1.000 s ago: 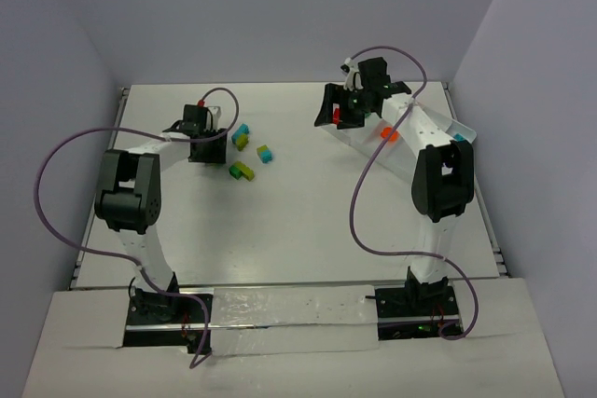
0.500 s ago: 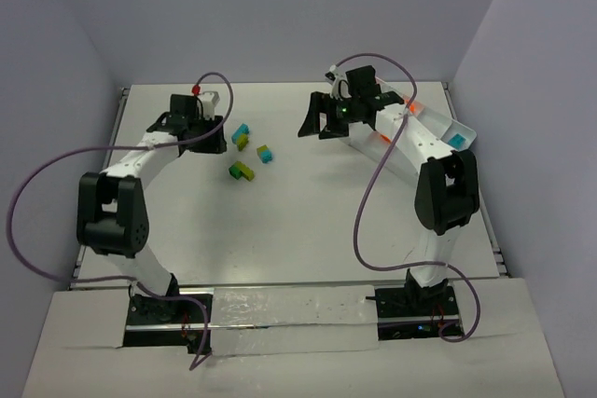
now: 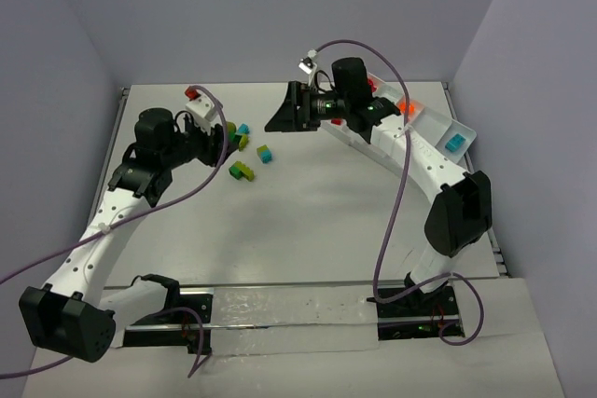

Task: Sort the legos into containers by color

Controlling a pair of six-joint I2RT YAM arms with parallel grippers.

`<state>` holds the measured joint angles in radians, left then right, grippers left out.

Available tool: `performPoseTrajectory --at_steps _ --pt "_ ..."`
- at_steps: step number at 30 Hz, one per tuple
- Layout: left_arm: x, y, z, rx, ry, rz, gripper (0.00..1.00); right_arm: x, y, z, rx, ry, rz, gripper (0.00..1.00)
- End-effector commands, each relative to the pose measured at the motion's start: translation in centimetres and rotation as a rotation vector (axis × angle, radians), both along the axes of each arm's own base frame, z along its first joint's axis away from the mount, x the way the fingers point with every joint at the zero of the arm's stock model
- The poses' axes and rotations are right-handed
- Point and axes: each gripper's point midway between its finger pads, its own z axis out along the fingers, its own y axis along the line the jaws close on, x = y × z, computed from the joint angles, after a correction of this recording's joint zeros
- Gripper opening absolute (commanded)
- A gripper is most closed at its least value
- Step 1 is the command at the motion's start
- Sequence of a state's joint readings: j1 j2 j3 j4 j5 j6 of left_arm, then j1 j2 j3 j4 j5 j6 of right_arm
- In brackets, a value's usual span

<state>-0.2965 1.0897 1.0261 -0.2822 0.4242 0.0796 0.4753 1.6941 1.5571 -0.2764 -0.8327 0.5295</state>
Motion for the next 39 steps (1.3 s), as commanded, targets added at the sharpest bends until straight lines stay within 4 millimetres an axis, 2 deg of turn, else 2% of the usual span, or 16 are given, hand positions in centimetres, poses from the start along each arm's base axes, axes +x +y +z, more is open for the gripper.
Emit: performPoseTrajectory --at_steps 1,5,10,19,24,27,33,35,36,37,38,39 --pt "-0.5 -1.3 1.7 0.006 -0.071 -0.057 0.0 -1.7 1.8 4.5 0.049 -0.102 0.019 0.94" --pt "-0.9 -2.2 2.3 0.019 -0.091 -0.066 0.0 -2.1 3.3 3.9 0.022 -0.083 0.039 0.93" --pt "-1.3 -3.0 2.1 0.03 -0.09 -0.088 0.0 -2.4 4.6 3.1 0.02 -0.046 0.072 0.9" --pt "-1.4 -3.7 2.9 0.01 -0.099 -0.102 0.0 -2.8 5.9 0.7 -0.01 -0.003 0.113 0.85" --pt "-1.5 -4.0 3.6 -0.004 -0.1 -0.11 0.0 -3.0 6.4 0.9 -0.003 -0.003 0.132 0.79" --pt "-1.5 -4.0 3.4 -0.002 -0.101 -0.107 0.0 -3.0 6.7 0.8 0.004 0.008 0.141 0.68" --pt "-1.0 -3.8 3.4 -0.001 -0.108 -0.086 0.0 -4.6 7.1 0.6 0.028 0.023 0.199 0.47" --pt "-0.8 -3.8 3.5 -0.003 -0.108 -0.077 0.0 -5.2 7.3 0.5 0.033 0.028 0.222 0.39" --pt "-0.5 -3.7 3.5 -0.003 -0.11 -0.063 0.0 -5.7 7.5 0.6 0.041 0.031 0.247 0.29" --pt "-0.3 -3.6 3.5 -0.003 -0.11 -0.052 0.03 -6.2 7.6 0.7 0.051 0.037 0.271 0.18" --pt "-0.1 -3.6 3.5 -0.002 -0.109 -0.047 0.13 -6.7 7.6 0.8 0.064 0.049 0.295 0.05" --pt "0.0 -3.6 3.4 -0.002 -0.107 -0.037 0.28 -7.1 7.6 1.0 0.078 0.056 0.316 0.0"
